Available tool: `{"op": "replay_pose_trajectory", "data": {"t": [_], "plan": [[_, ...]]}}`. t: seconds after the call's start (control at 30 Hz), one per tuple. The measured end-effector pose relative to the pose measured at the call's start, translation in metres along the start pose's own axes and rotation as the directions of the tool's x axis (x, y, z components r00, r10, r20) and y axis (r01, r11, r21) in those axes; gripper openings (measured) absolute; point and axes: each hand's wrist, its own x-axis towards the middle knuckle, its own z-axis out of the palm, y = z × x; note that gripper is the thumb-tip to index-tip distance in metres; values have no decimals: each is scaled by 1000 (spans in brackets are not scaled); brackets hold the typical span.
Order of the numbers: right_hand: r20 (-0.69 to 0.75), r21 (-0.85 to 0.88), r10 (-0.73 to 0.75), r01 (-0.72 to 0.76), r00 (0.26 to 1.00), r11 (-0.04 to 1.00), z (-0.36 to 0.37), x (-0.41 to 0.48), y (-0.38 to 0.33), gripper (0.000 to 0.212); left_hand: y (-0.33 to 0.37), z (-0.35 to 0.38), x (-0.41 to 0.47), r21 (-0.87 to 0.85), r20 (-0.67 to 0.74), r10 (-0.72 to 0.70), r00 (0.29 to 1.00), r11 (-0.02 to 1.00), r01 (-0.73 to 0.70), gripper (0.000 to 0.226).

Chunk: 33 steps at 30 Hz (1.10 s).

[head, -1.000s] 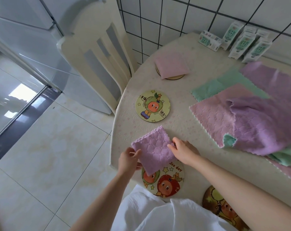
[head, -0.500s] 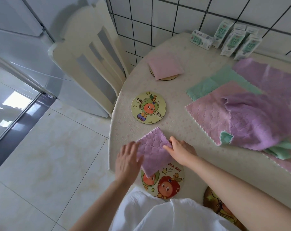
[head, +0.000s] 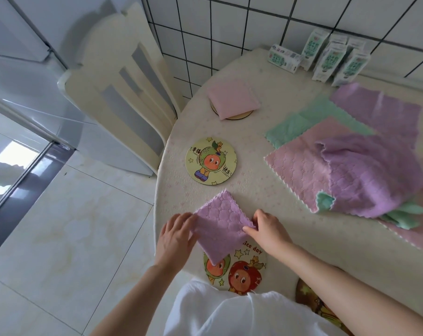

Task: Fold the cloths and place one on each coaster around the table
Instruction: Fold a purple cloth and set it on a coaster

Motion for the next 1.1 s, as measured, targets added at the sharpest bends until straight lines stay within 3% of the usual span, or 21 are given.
{"op": "replay_pose_trajectory", "data": {"t": [0.13,0.3,0.47,0.67,0.77,0.9,1.1], "plan": [[19,108,86,-88,996,990,3,1,0,31,0,-6,14,-33,-34,-16,999,999,14,24],[123,240,204,-229,971,943,0,9,-1,30,8,-11,36,-176,60,-209,976,960,216,11],[276,324,252,-337,927,884,-1,12,2,25,6,-17,57,-249,247,-359,900,874,417,15],[340,447,200,-345,919,825,-15,10,6,22,-1,-37,76,-296,505,-366,782,778,555,12],[360,537,140,-327,923,777,-32,9,4,16,-8,-52,83,-453,581,-322,747,635,626,11],[334,645,81,-290,939,707,-60,22,-6,9,-19,-78,100,-695,640,-156,752,302,653,12],[233,768,92,-241,968,593,-81,77,-29,5,-33,-95,160,-823,532,-245,810,73,563,17]]}}
